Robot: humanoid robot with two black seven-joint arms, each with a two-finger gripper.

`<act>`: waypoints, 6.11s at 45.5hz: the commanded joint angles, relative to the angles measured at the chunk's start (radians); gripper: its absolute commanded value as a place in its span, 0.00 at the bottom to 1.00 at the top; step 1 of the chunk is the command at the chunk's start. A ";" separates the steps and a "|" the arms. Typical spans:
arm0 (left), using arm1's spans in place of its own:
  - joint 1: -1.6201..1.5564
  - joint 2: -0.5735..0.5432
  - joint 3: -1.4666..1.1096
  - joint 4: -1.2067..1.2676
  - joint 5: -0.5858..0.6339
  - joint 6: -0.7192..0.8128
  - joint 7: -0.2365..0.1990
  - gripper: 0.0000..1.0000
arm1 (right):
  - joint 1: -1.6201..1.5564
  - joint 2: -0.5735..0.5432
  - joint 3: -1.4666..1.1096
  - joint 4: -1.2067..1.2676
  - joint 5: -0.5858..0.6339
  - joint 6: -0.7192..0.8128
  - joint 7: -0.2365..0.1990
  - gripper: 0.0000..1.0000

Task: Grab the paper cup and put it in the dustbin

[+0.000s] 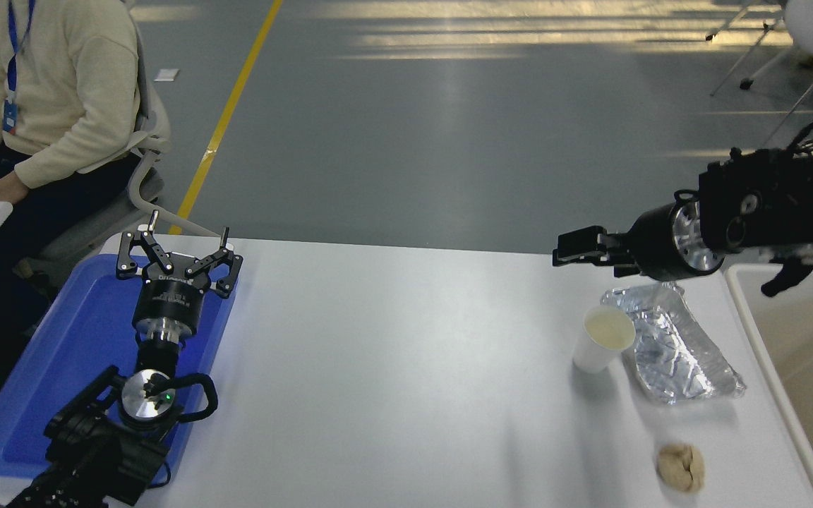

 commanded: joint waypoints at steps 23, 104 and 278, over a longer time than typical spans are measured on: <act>0.000 0.002 0.000 0.000 0.000 0.001 -0.001 1.00 | 0.297 0.079 -0.031 0.219 0.046 0.384 0.004 1.00; 0.000 0.000 0.000 0.000 0.000 0.001 -0.001 1.00 | -0.431 -0.025 0.084 -0.491 -0.305 0.177 0.003 1.00; 0.000 0.000 0.000 0.000 0.000 0.001 -0.001 1.00 | 0.262 -0.035 0.023 -0.151 -0.215 0.419 -0.004 0.00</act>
